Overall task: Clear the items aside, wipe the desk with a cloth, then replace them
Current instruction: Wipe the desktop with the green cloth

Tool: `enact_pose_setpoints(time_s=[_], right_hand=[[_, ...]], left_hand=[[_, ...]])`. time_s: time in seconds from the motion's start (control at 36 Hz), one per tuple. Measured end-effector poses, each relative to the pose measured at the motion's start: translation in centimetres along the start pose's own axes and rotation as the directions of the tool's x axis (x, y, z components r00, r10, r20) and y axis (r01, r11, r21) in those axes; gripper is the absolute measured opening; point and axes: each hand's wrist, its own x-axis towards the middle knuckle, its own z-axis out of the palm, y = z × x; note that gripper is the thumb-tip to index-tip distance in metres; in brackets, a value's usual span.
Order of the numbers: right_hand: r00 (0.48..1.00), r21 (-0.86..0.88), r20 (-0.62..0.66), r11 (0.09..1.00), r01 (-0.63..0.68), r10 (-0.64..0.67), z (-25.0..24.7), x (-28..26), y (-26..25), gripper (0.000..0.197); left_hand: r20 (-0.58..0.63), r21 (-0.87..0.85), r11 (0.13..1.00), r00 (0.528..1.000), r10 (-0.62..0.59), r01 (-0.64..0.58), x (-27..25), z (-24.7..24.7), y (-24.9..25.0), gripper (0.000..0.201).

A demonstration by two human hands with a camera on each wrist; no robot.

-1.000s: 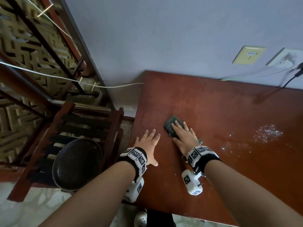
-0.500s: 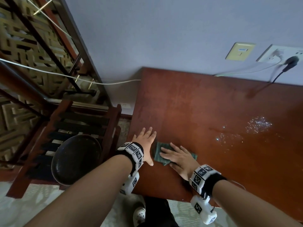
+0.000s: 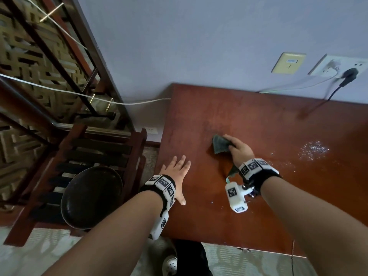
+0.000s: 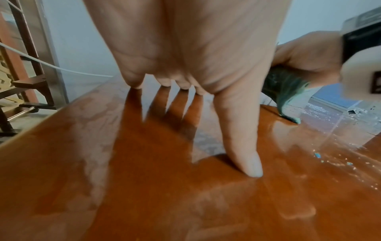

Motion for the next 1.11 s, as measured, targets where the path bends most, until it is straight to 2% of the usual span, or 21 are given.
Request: enact_pose_setpoints(time_s=[0.06, 0.11, 0.17, 0.28, 0.47, 0.69, 0.81, 0.92, 0.94, 1.0, 1.03, 1.11], right_hand=[[1.0, -0.085, 0.012, 0.996, 0.012, -0.011, 0.8, 0.9, 0.3, 0.049], [0.994, -0.237, 0.108, 0.97, 0.056, -0.03, 1.9, 1.4, 0.8, 0.05], [0.973, -0.413, 0.227, 0.901, 0.135, -0.042, 3.0, 1.2, 1.1, 0.054], [0.947, -0.641, 0.309, 0.718, 0.272, -0.083, 4.7, -0.6, 1.9, 0.065], [0.875, -0.657, 0.469, 0.614, 0.438, -0.123, 5.2, -4.7, 3.0, 0.069], [0.794, -0.556, 0.584, 0.629, 0.543, -0.17, 5.1, -9.5, 4.2, 0.055], [0.775, -0.514, 0.597, 0.644, 0.566, -0.205, 5.0, -11.8, 4.8, 0.053], [0.785, -0.403, 0.583, 0.764, 0.503, -0.209, 4.6, -12.1, 3.9, 0.051], [0.805, -0.344, 0.569, 0.841, 0.418, -0.168, 4.4, -12.1, 3.1, 0.049], [0.843, -0.157, 0.537, 0.976, 0.153, -0.046, 3.7, -11.9, 1.5, 0.043], [0.854, -0.104, 0.521, 0.994, 0.041, 0.019, 3.3, -11.7, 0.9, 0.041], [0.883, -0.032, 0.457, 0.994, -0.107, 0.11, 2.2, -10.1, -0.1, 0.036]], left_hand=[[-0.002, -0.001, 1.0, 1.0, 0.002, -0.002, 0.1, 0.1, -0.1, 0.143], [-0.006, -0.006, 1.0, 1.0, 0.002, -0.002, 0.1, 0.2, -0.1, 0.143], [-0.009, -0.006, 1.0, 1.0, 0.003, -0.003, 0.1, 0.2, -0.2, 0.144], [-0.009, 0.0, 1.0, 1.0, 0.006, -0.006, 0.1, 0.2, -0.2, 0.144], [-0.019, 0.002, 1.0, 1.0, 0.002, -0.002, 0.0, 0.1, 0.1, 0.143], [-0.027, -0.002, 1.0, 1.0, -0.009, 0.008, -0.6, 0.1, 0.2, 0.139], [-0.036, -0.022, 1.0, 0.999, -0.017, 0.016, -1.1, 0.4, 0.2, 0.133], [-0.046, -0.046, 0.999, 0.999, -0.026, 0.024, -1.5, 0.6, 0.4, 0.129], [-0.047, -0.05, 0.998, 0.999, -0.027, 0.025, -1.6, 0.7, 0.4, 0.128], [-0.051, -0.058, 0.998, 0.998, -0.029, 0.026, -1.6, 0.7, 0.5, 0.126], [-0.051, -0.063, 0.998, 0.998, -0.029, 0.026, -1.6, 0.8, 0.4, 0.125], [-0.049, -0.067, 0.997, 0.998, -0.028, 0.024, -1.5, 0.7, 0.4, 0.126]])
